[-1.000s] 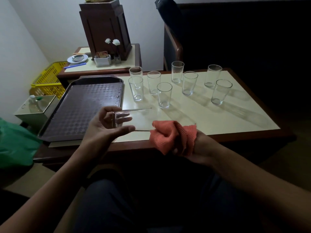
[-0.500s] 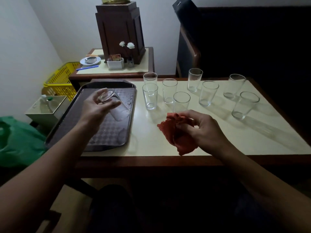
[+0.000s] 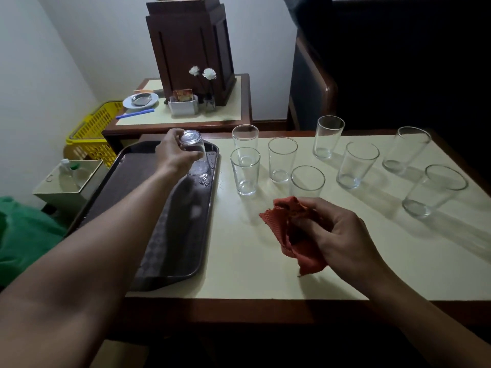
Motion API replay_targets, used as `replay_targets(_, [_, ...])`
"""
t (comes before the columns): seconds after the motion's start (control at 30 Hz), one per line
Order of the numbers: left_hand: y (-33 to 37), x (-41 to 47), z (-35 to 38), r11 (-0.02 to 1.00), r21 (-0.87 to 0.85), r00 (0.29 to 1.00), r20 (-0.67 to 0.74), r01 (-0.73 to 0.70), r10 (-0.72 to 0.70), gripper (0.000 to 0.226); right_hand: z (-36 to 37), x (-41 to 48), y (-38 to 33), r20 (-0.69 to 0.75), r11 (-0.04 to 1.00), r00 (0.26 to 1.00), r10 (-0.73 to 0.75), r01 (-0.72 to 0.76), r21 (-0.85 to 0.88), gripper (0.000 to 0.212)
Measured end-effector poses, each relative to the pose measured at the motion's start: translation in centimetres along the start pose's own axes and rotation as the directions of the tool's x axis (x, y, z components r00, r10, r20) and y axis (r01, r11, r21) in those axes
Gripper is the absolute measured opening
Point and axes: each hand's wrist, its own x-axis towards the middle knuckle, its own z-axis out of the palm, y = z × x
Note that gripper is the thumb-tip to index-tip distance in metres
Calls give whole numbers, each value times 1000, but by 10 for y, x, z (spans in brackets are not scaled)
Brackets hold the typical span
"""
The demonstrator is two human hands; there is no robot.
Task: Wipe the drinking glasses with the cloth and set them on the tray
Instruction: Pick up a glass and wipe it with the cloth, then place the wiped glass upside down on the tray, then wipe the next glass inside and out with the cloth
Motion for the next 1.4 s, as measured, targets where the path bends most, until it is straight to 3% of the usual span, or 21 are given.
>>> replay_targets(0.17, [0, 21, 5, 998, 53, 999, -25, 27, -25, 74, -7, 6, 6, -16, 1000, 1000, 15, -15, 9, 39])
replay_targets(0.3, [4, 12, 4, 998, 48, 999, -37, 32, -31, 102, -12, 6, 5, -12, 1000, 1000, 15, -15, -3, 41])
replay_targets(0.37, [7, -7, 5, 996, 63, 994, -85, -66, 71, 90, -15, 4, 3, -19, 1000, 1000, 14, -14, 18, 43])
replay_targets(0.43, [8, -34, 5, 983, 32, 979, -91, -180, 183, 63, -19, 1, 3, -25, 999, 1000, 13, -12, 38, 39])
replay_targets(0.5, [10, -60, 8, 973, -50, 974, 31, -223, 225, 51, -24, -1, 4, -34, 999, 999, 19, -18, 38, 35])
replay_targets(0.6, [15, -80, 25, 984, -115, 951, 263, -137, 164, 77, -29, -8, 1, -45, 999, 999, 29, -27, 36, 33])
replay_targets(0.7, [19, -77, 50, 994, -102, 942, 337, 26, 10, 110, -34, -19, -7, -51, 999, 998, 29, -26, 41, 34])
replay_targets(0.73, [21, -75, 57, 995, -89, 940, 341, 41, -9, 108, -37, -23, -11, -58, 999, 998, 24, -22, 36, 35])
replay_targets(0.83, [26, -77, 67, 998, -57, 955, 296, -6, 22, 67, -46, -36, -21, -83, 999, 996, 24, -22, 25, 34])
replay_targets(0.9, [32, -91, 62, 994, -92, 961, 264, -57, 80, 55, -55, -46, -30, -101, 996, 993, 65, -57, 73, 26])
replay_targets(1.03, [46, -153, 25, 966, -222, 928, 315, -134, 201, 48, -67, -55, -42, -181, 994, 979, 90, -78, 72, 18])
replay_targets(1.17, [51, -216, -5, 916, -175, 811, 426, -361, 401, 58, -58, -45, -52, -262, 984, 951, -164, 138, -114, 26])
replay_targets(1.23, [53, -235, -12, 887, -180, 778, 428, -424, 459, 61, -43, -48, -58, -184, 919, 922, -341, 287, -269, 34])
replay_targets(1.3, [57, -246, -22, 880, -216, 780, 406, -424, 475, 63, -24, -58, -62, -16, 830, 902, -432, 390, -399, 32])
replay_targets(1.4, [59, -257, -43, 889, -266, 801, 392, -372, 452, 74, -16, -76, -61, 211, 787, 910, -356, 414, -458, 42])
